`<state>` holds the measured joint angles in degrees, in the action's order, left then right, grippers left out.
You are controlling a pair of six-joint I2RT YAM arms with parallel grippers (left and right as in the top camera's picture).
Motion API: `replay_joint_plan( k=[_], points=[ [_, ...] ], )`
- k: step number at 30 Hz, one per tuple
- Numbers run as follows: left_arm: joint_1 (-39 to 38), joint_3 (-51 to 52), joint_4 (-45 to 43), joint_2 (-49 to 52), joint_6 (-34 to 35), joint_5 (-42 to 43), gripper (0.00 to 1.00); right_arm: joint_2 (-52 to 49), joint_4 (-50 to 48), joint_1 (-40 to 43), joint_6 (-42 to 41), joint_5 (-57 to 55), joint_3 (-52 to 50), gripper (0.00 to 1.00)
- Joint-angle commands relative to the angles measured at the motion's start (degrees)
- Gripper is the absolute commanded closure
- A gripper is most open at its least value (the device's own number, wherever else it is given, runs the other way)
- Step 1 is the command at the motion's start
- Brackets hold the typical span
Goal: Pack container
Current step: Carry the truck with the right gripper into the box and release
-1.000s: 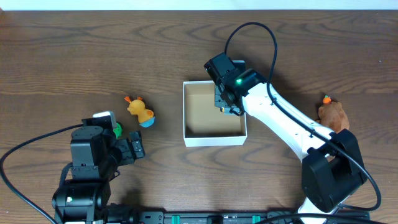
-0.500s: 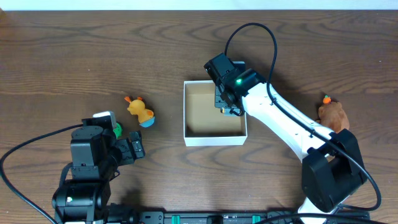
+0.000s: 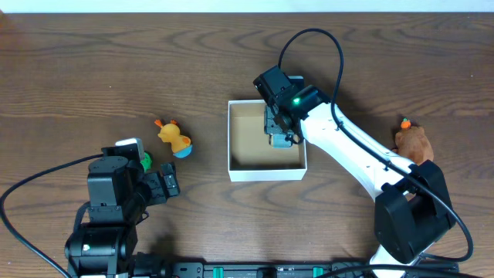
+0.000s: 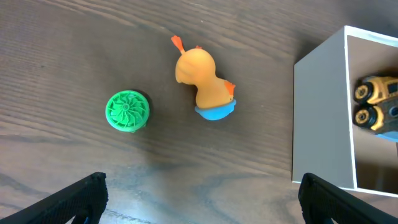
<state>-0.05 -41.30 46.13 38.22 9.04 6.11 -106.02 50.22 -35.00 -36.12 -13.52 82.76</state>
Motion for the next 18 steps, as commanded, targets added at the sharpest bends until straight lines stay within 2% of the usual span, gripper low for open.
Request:
replay_joint_plan(
  k=[1,6,12,13,15,18],
  points=[
    [0.2,-1.3,0.1,0.2,0.3,0.8,0.02,0.4,0.1,0.5,0.2,-0.6,0.3,0.25],
    [0.2,-1.3,0.1,0.2,0.3,0.8,0.02,0.4,-0.9,0.5,0.6,-0.6,0.3,0.25],
    [0.2,-1.3,0.1,0.2,0.3,0.8,0.02,2.4,-0.3,0.6,6.9,-0.9,4.0,0.22],
    [0.2,-1.3,0.1,0.2,0.3,0.8,0.02,3.5,0.8,0.9,7.1,-1.6,5.5,0.20],
    [0.2,-1.3,0.1,0.2,0.3,0.8,0.02,6.0,3.3,2.1,7.0,-3.1,8.2,0.01],
    [0.2,-1.3,0.1,0.2,0.3,0.8,0.02,10.9,6.6,6.3,5.8,-2.5,10.3,0.01]
  ],
)
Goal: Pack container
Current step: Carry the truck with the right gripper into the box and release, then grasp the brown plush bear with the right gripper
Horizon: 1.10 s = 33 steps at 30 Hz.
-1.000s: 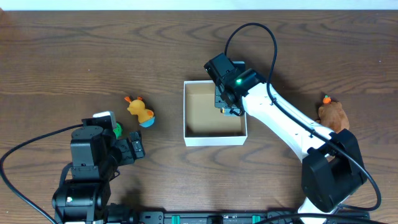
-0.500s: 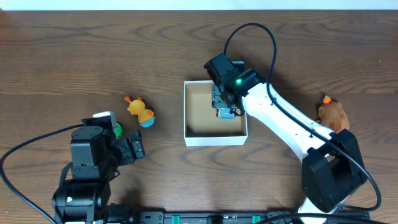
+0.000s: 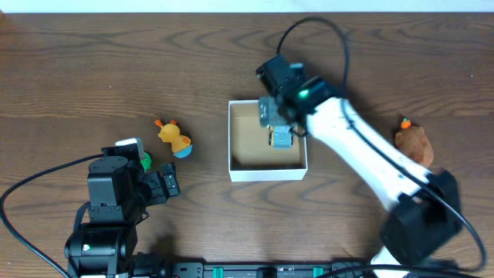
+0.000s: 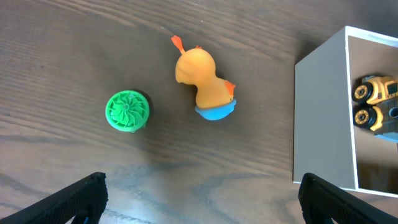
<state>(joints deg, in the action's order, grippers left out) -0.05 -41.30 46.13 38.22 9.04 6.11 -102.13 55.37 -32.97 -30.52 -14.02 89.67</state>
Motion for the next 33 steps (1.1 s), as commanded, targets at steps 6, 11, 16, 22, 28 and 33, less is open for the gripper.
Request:
replay_joint_plan(
  k=[6,11,16,22,28,33],
  points=[
    [0.1,-1.3,0.1,0.2,0.3,0.8,0.02,15.3,11.5,20.8,-4.8,1.2,3.4,0.01],
    [0.2,-1.3,0.1,0.2,0.3,0.8,0.03,13.9,13.8,37.4,5.4,3.3,2.6,0.01],
    [0.2,-1.3,0.1,0.2,0.3,0.8,0.02,7.3,13.7,47.5,26.7,7.5,0.7,0.01],
    [0.1,-1.3,0.1,0.3,0.3,0.8,0.02,-0.1,13.8,51.8,33.2,7.4,-4.0,0.01],
    [0.1,-1.3,0.1,0.3,0.3,0.8,0.02,-5.0,11.8,52.3,34.1,7.4,-8.7,0.01],
    [0.2,-1.3,0.1,0.3,0.3,0.8,0.02,-6.3,9.9,52.2,33.4,7.4,-10.8,0.25]
  ],
)
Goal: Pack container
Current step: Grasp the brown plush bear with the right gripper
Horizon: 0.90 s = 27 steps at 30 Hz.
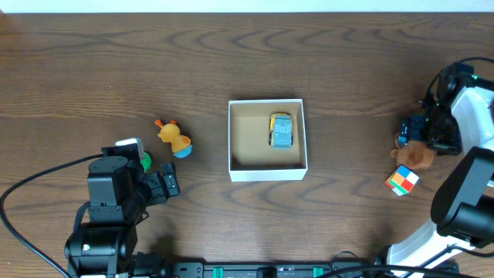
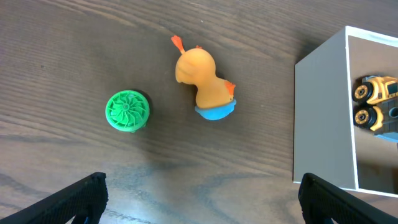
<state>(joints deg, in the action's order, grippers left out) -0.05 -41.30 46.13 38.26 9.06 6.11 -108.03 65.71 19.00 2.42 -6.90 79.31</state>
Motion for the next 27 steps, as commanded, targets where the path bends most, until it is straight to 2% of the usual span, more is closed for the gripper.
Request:
replay_joint_plan(
  k=[1,5,8,10,13,19,21,27],
  points=[
    [0.2,-1.3,0.1,0.2,0.2,0.8,0.02,-0.4,-0.6,0.2,0.0,0.3,-0.5,0.32],
    [0.2,-1.3,0.1,0.2,0.2,0.8,0.02,-0.4,-0.5,0.2,-0.2,0.3,-0.5,0.57],
    [0.2,-1.3,0.1,0.2,0.2,0.8,0.02,-0.3,-0.5,0.1,-1.0,0.3,-0.5,0.64],
    [0.2,-1.3,0.1,0.2,0.2,0.8,0.02,-0.3,-0.5,0.1,-1.9,0.4,-0.2,0.72],
    [0.2,-1.3,0.1,0.2,0.3,0.8,0.02,-0.2,-0.2,-0.2,-3.0,0.5,1.1,0.75],
    [0.2,-1.3,0.1,0.2,0.3,0.8,0.02,3.4,2.6,-3.5,-3.3,1.2,8.5,0.87],
    [0.2,-1.3,0.1,0.2,0.3,0.8,0.02,5.7,3.5,-5.9,-3.3,1.9,11.8,0.98],
    [0.2,-1.3,0.1,0.2,0.3,0.8,0.02,14.8,2.3,-17.7,-7.6,8.5,15.6,0.99]
  ],
)
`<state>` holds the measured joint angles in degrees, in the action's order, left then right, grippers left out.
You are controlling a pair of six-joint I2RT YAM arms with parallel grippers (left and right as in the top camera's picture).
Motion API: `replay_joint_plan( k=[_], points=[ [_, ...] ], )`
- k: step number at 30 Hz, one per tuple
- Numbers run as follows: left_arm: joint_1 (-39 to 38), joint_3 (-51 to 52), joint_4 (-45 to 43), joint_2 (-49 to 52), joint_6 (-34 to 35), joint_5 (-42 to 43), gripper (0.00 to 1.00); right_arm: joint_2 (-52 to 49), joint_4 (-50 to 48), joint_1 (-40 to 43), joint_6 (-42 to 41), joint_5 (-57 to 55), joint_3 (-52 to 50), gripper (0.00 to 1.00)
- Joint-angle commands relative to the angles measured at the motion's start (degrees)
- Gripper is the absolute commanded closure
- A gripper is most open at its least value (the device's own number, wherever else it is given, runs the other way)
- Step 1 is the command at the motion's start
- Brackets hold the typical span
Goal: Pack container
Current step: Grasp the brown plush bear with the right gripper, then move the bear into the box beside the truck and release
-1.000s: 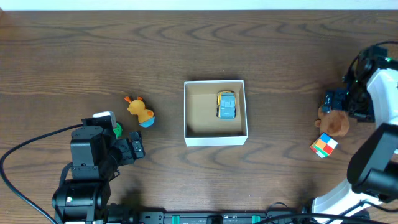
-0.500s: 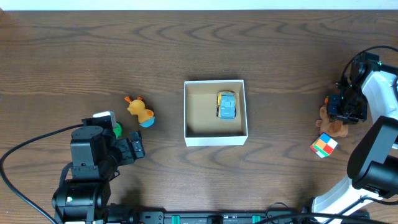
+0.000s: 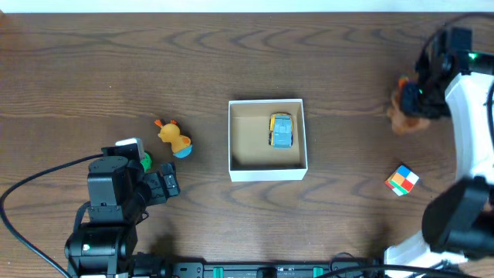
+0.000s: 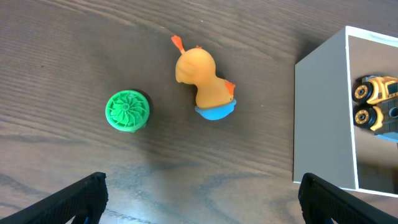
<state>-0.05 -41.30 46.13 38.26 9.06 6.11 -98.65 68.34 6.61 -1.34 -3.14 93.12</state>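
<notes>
The white box (image 3: 231, 139) stands mid-table with a blue and yellow toy car (image 3: 282, 130) lying in it; the left wrist view shows the box wall (image 4: 320, 118) and the car (image 4: 376, 106). At the far right my right gripper (image 3: 409, 102) is shut on a brown plush toy (image 3: 401, 112), which looks blurred. An orange duck (image 3: 174, 137) and a green disc (image 3: 146, 161) lie left of the box. My left gripper (image 4: 202, 199) hangs open near them, holding nothing; the duck (image 4: 204, 84) and disc (image 4: 127, 111) lie beyond its fingers (image 4: 81, 196).
A multicoloured cube (image 3: 401, 180) lies on the table at the right, nearer the front than the plush. The right arm's white links run along the right edge. The left arm's base sits at the front left.
The right gripper and the brown plush toy have moved together towards the back of the table, away from the cube. The left arm, duck, disc and car are unchanged.
My right gripper was down in the box at the toy car. Then it stood higher over the box, the car lying inside. Then it was at the plush at the table's right edge. Now it holds the plush farther back.
</notes>
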Motion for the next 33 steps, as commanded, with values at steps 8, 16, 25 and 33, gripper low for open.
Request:
replay_joint_plan(
  k=[8,16,25,33],
  points=[
    [0.2,-1.3,0.1,0.2,0.3,0.8,0.02,9.7,-7.4,-29.8,-25.4,5.0,1.7,0.98],
    [0.2,-1.3,0.1,0.2,0.3,0.8,0.02,5.3,-9.8,-44.9,-45.6,-2.2,0.2,0.99],
    [0.2,-1.3,0.1,0.2,0.3,0.8,0.02,-2.4,-9.9,-48.7,-53.4,-2.2,0.0,0.99],
    [0.1,-1.3,0.1,0.2,0.3,0.8,0.02,-9.2,-11.0,-48.5,-55.7,1.7,0.0,0.99]
  ],
)
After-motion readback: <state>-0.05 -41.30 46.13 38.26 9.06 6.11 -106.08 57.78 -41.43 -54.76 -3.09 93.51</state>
